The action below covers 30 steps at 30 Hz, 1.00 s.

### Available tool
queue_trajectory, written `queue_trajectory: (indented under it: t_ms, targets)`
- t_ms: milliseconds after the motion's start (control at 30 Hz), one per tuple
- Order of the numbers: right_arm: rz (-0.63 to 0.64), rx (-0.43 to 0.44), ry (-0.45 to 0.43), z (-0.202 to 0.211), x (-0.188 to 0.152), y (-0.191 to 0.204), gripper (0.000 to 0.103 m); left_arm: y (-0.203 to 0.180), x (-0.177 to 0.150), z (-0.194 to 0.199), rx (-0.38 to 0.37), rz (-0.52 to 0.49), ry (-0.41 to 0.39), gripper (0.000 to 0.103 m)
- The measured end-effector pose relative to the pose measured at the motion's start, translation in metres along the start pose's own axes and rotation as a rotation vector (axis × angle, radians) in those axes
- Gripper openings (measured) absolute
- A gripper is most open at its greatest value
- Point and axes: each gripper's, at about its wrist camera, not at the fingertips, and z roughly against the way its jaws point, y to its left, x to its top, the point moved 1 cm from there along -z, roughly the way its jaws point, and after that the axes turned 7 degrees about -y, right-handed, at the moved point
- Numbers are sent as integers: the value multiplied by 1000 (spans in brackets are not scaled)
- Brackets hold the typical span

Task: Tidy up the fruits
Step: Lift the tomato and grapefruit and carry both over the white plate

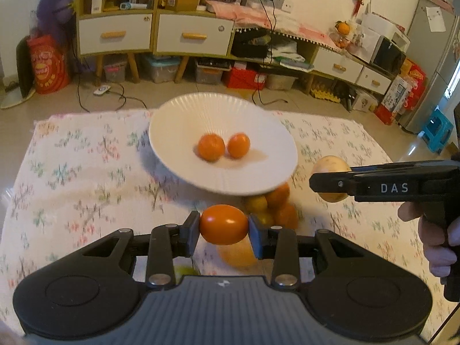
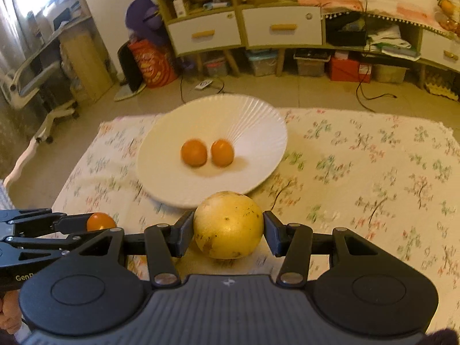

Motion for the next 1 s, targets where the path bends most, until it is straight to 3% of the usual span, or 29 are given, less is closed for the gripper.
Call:
queue_trajectory:
  t_ms: [400,733,1000]
  targets:
    - [1,-20,-37,-40,34,-13,47,15,51,-59,55,-35,-43,14]
    - [-4,-10,-68,-74,49,-25,47,13,70,-105,5,-49,-69,14]
    - [26,-4,-95,-84,48,-32,47,13,68,-127,-56,-87,-58,14]
